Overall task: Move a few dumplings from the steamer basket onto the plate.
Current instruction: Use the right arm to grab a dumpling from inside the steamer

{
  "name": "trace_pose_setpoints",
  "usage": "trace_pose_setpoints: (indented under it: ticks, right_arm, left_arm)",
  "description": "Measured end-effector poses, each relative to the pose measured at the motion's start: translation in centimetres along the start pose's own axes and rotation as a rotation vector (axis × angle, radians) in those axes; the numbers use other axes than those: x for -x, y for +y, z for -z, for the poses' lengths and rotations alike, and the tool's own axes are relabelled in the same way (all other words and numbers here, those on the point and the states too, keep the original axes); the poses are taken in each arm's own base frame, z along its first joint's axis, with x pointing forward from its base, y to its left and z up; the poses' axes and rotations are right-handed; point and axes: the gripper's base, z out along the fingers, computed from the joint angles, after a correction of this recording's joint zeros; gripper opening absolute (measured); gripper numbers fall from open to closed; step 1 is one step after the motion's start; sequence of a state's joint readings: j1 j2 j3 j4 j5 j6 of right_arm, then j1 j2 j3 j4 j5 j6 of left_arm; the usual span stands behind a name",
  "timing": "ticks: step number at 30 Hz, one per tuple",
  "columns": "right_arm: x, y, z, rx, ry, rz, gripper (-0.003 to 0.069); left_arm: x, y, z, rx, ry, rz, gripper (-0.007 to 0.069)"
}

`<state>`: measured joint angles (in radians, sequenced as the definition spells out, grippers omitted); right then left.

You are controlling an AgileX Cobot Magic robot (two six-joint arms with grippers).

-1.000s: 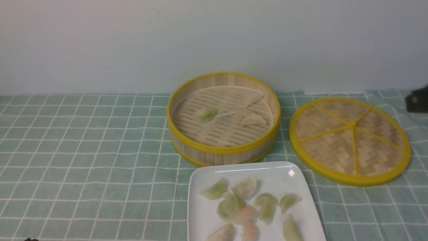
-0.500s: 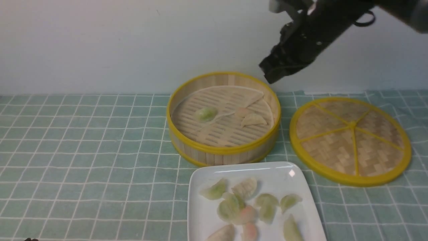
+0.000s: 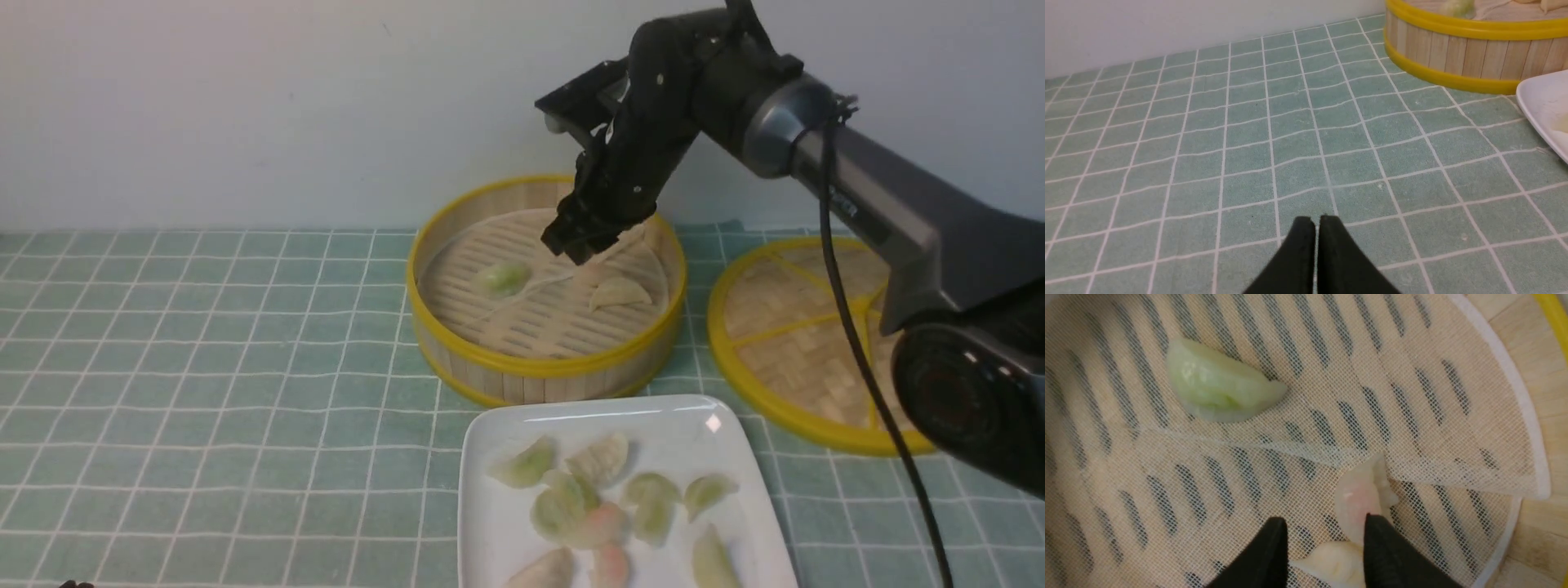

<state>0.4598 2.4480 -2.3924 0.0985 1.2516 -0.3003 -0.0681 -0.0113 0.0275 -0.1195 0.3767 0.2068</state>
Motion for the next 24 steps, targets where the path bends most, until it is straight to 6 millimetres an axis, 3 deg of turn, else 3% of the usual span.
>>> trace_pose_setpoints:
  ticks: [2,5,9,16,20,23,24]
  right_arm:
    - [-0.2,-0.3,-0.3,-0.029,0.016,0.014,0.0385]
    - [-0.4,-0.4,-0.5,-0.042,0.03,0.017,0.0475]
    - [-1.4,-0.3,-1.7,-0.041,0.082,0.008,0.0517]
    - [-2.9,-0.4,-3.4,-0.058,0.166,-0.001,0.0514]
    - [-3.0,-0.4,-3.5,-0.061,0.17,0.001,0.0395]
    - [-3.0,-0.4,-3.4,-0.062,0.169,0.0,0.0154]
    - [-3.0,-0.4,-3.4,-0.063,0.167,-0.005,0.0137]
  left_arm:
    - [0.0,0.0,0.0,0.0,0.0,0.0,-0.0006]
    - [0.0,0.0,0.0,0.0,0.0,0.0,-0.0006]
    - [0.0,0.0,0.0,0.0,0.0,0.0,-0.0006]
    - [0.0,0.0,0.0,0.0,0.0,0.0,-0.0006]
    - [0.0,0.0,0.0,0.0,0.0,0.0,-0.0006]
    - [0.0,0.0,0.0,0.0,0.0,0.0,-0.0006]
    - [0.0,0.0,0.0,0.0,0.0,0.0,-0.0006]
